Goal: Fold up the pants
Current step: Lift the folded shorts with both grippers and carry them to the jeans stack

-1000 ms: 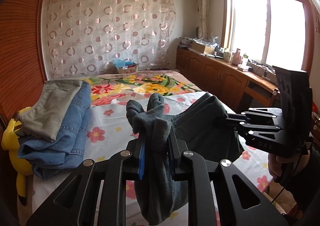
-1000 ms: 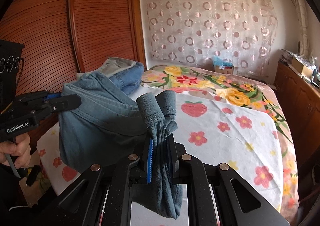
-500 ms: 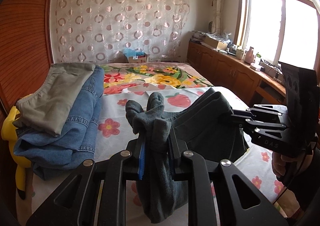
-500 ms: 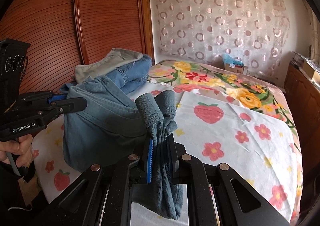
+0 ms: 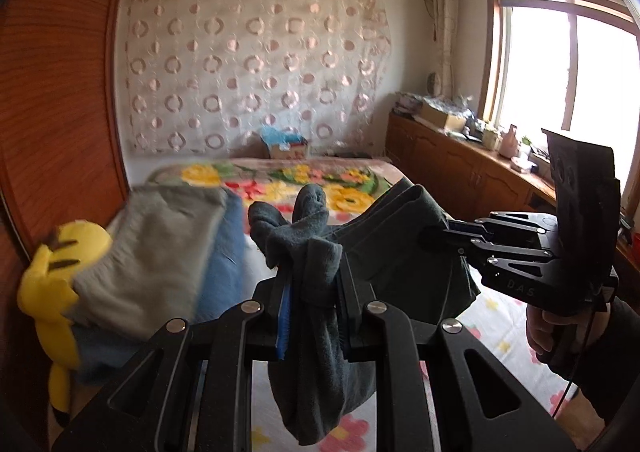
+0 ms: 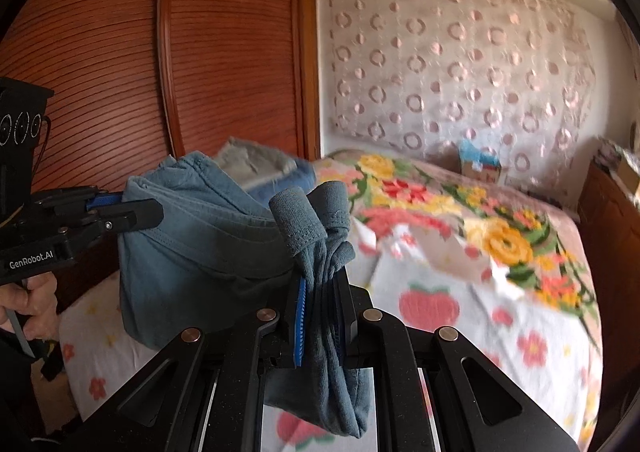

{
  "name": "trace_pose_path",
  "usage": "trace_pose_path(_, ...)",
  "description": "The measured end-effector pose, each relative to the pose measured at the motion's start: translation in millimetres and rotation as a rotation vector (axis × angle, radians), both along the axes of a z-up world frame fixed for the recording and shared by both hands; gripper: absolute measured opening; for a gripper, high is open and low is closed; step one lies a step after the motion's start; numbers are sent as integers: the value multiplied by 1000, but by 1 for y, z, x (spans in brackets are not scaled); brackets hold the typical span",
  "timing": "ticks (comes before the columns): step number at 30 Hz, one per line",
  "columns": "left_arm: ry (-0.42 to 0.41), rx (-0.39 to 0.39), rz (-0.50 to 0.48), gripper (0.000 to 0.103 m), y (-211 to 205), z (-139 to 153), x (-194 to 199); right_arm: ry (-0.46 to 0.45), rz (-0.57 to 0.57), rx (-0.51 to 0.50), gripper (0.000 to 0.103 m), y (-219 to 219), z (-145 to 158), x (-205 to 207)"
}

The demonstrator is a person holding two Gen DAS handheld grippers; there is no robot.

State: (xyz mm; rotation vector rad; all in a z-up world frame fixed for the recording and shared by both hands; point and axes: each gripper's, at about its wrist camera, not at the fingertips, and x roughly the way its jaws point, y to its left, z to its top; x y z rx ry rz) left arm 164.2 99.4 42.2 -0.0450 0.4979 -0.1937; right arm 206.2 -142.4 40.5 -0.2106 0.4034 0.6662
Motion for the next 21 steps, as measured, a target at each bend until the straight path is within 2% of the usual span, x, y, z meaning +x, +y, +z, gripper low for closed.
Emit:
trace_pose_path(9,-62,21,111,20,54,30,5,-93,71,2,11,48,34,35)
trace_pose_path(15,-71,28,165,20,78,34,12,-102,97,-6,11,68,34,62)
trace_pose_path(21,-53,23,204,20,92,24,22,-120,122,-53,11,82,27,81)
